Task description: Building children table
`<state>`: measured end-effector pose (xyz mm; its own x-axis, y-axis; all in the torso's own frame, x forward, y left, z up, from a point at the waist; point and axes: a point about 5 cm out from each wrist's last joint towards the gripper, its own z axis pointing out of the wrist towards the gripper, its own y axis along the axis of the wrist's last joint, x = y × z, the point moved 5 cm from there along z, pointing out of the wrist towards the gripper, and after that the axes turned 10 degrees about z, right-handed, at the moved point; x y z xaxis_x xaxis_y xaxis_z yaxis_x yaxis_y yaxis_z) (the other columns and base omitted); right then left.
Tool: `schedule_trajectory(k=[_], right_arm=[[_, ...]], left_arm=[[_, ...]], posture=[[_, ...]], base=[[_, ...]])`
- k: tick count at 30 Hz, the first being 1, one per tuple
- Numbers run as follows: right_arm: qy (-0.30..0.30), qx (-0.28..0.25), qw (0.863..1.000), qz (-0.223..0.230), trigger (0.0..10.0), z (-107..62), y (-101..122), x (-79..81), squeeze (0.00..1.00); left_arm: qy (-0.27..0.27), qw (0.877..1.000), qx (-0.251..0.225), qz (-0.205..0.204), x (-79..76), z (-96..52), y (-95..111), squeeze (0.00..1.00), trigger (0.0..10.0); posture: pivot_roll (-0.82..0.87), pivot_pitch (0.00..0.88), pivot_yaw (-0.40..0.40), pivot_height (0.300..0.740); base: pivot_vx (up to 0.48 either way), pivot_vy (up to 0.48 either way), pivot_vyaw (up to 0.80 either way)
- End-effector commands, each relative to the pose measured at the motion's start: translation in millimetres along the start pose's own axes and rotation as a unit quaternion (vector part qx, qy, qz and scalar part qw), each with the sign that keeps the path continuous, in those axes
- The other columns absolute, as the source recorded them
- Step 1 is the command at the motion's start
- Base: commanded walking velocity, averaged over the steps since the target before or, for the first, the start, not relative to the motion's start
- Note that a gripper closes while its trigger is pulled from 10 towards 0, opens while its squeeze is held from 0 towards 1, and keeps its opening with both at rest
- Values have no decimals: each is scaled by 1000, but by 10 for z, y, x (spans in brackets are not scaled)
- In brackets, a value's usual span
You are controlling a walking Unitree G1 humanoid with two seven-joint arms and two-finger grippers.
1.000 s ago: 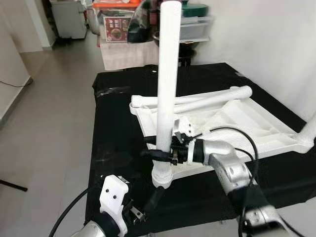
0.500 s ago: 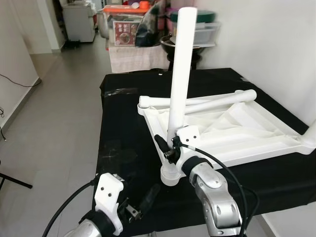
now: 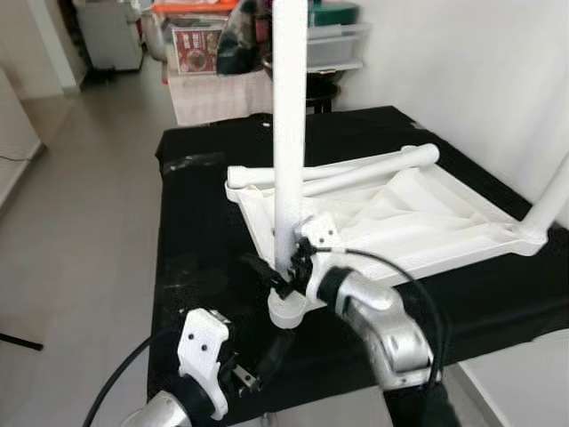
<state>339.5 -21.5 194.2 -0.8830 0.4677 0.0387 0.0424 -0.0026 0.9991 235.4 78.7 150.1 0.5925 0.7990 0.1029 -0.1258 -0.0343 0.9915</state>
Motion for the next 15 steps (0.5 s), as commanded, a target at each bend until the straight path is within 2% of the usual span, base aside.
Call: schedule_trajectory(k=[1, 4, 10, 11, 13, 14, 15], right_arm=[[69, 21, 997, -3, 10000, 24, -92, 103, 0], [132, 49, 990, -6, 10000, -35, -106, 66, 0], [164, 62, 984, 5, 10000, -54, -96, -12, 0], [165, 67, 984, 4, 6549, -52, -105, -50, 0], [169, 71, 983, 3, 6549, -51, -112, -79, 0], [175, 70, 982, 11, 0, -56, -97, -107, 0], [181, 68, 981, 16, 0, -62, -85, -124, 0]], left_arm=[[-2, 1000, 10, -5, -28, -18, -41, 0, 10000], [-1, 1000, 12, -4, -42, -33, -39, 0, 10000], [1, 1000, 13, -5, -50, -43, -37, 0, 10000], [2, 1000, 13, -5, -58, -50, -29, 0, 10000], [2, 1000, 13, -5, -63, -55, -23, 0, 10000], [3, 1000, 13, -5, -74, -63, -14, 0, 10000], [3, 1000, 13, -6, -82, -69, -8, 0, 10000]], posture=[[35, 88, -32, 740], [52, 92, -38, 740], [57, 94, -41, 740], [73, 110, -47, 740], [73, 110, -47, 740], [77, 119, -47, 740], [78, 121, -47, 740]], base=[[0, 0, 0], [0, 0, 0], [0, 0, 0], [0, 0, 0], [0, 0, 0], [0, 0, 0], [0, 0, 0]])
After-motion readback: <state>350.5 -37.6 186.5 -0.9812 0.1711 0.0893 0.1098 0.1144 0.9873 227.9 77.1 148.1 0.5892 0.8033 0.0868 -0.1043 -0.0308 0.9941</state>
